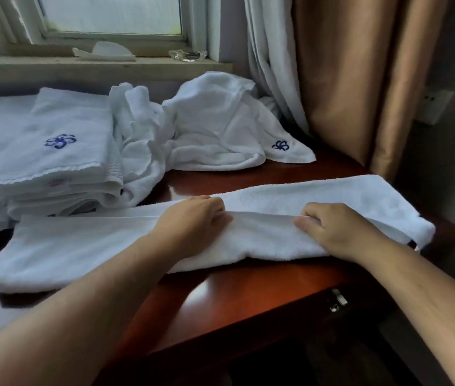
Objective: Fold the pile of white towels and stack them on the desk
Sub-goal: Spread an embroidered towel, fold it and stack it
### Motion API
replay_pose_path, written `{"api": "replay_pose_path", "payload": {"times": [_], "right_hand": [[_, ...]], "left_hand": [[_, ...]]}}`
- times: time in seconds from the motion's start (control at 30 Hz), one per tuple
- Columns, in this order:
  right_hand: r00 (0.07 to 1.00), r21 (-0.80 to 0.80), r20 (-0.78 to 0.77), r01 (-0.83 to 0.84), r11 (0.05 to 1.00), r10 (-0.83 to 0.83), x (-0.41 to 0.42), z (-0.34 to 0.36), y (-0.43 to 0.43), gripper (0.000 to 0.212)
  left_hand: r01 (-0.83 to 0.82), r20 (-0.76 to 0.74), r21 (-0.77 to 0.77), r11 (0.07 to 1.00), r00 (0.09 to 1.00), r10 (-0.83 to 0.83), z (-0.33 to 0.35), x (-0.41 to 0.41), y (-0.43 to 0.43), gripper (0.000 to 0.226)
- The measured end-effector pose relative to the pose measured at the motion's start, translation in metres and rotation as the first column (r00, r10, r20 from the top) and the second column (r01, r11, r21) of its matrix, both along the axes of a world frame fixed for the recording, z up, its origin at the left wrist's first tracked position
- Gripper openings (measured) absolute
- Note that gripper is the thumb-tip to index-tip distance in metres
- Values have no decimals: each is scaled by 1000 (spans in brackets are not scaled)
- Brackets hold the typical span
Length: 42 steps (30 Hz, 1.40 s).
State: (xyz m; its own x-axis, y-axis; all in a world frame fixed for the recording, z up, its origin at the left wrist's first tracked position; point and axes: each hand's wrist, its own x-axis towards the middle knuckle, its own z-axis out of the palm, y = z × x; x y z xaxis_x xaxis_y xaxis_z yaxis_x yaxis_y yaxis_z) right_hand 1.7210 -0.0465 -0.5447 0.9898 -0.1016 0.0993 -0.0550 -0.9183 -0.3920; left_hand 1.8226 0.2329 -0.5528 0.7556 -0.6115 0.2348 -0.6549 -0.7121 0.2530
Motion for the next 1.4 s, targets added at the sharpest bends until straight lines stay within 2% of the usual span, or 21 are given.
{"api": "replay_pose_path", "payload": {"times": [0.13, 0.33, 0.5, 0.63, 0.77, 0.97, 1.13, 1.2, 1.3, 1.4], "right_hand": [[995, -41, 93, -36, 999, 40, 27, 12, -8, 32], [997, -158, 39, -60, 986, 67, 89, 19, -6, 28], [996, -108, 15, -83, 991, 85, 114, -2, -10, 32], [995, -22, 66, -69, 997, 71, 115, -16, -13, 36], [995, -64, 58, -73, 995, 76, 107, -10, -19, 33], [990, -195, 129, 81, 977, -56, 62, -10, -54, 36], [947, -243, 171, 308, 920, -272, 16, -10, -98, 53], [920, -271, 224, 376, 886, -322, 5, -8, -116, 47], [853, -261, 368, 476, 840, -369, -2, -2, -140, 25], [822, -178, 421, 490, 853, -384, 8, 3, -157, 14]], "left_hand": [[-58, 48, -34, 998, 997, 59, 5, 16, 0, 31], [-194, 80, -12, 981, 978, 194, 4, 43, 0, 30], [-263, 110, -14, 965, 959, 263, -15, 52, 0, 42], [-275, 151, -40, 960, 949, 278, -20, 49, 0, 38], [-242, 103, -44, 969, 964, 245, -12, 47, -15, 33], [-136, 46, 11, 991, 990, 135, -3, 38, -79, 32], [-9, 10, 53, 999, 1000, 9, 1, 27, -151, 30], [16, -13, 42, 999, 1000, -15, 1, 24, -172, 26], [22, 27, 0, 1000, 999, -22, -2, 25, -192, 26], [-27, 66, -14, 1000, 997, 28, -2, 35, -201, 35]]}}
